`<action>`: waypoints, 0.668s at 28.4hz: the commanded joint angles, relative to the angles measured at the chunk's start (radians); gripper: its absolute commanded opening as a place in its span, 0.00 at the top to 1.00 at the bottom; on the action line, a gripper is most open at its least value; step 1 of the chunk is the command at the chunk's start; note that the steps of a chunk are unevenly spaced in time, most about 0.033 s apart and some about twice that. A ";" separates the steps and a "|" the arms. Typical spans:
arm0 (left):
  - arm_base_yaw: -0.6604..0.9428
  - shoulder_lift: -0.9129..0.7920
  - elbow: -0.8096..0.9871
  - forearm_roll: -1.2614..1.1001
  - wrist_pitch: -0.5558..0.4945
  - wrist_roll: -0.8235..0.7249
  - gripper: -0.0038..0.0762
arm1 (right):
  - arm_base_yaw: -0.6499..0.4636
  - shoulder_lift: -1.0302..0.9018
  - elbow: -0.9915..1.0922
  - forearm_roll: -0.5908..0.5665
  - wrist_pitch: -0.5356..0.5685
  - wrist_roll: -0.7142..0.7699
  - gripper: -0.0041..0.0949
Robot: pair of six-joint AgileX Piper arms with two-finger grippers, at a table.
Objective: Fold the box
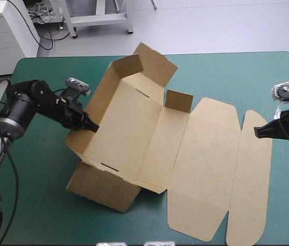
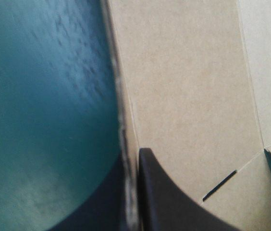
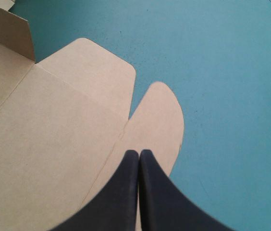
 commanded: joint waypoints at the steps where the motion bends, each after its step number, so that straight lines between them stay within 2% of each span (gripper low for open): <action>1: -0.136 -0.027 -0.172 0.147 -0.053 -0.018 0.96 | -0.006 -0.015 -0.027 0.000 -0.059 -0.007 0.98; 5: -0.247 -0.011 -0.302 0.373 -0.064 -0.023 0.96 | -0.006 -0.013 -0.027 0.000 -0.065 -0.007 0.98; 8: -0.294 -0.009 -0.322 0.505 -0.112 -0.018 0.96 | -0.006 -0.013 -0.027 0.000 -0.068 -0.007 0.98; 13: -0.363 -0.004 -0.324 0.595 -0.153 0.045 0.96 | -0.006 -0.013 -0.027 0.000 -0.083 -0.007 0.98; 19: -0.410 -0.001 -0.296 0.709 -0.357 0.069 0.96 | -0.006 -0.013 -0.027 0.000 -0.089 -0.007 0.98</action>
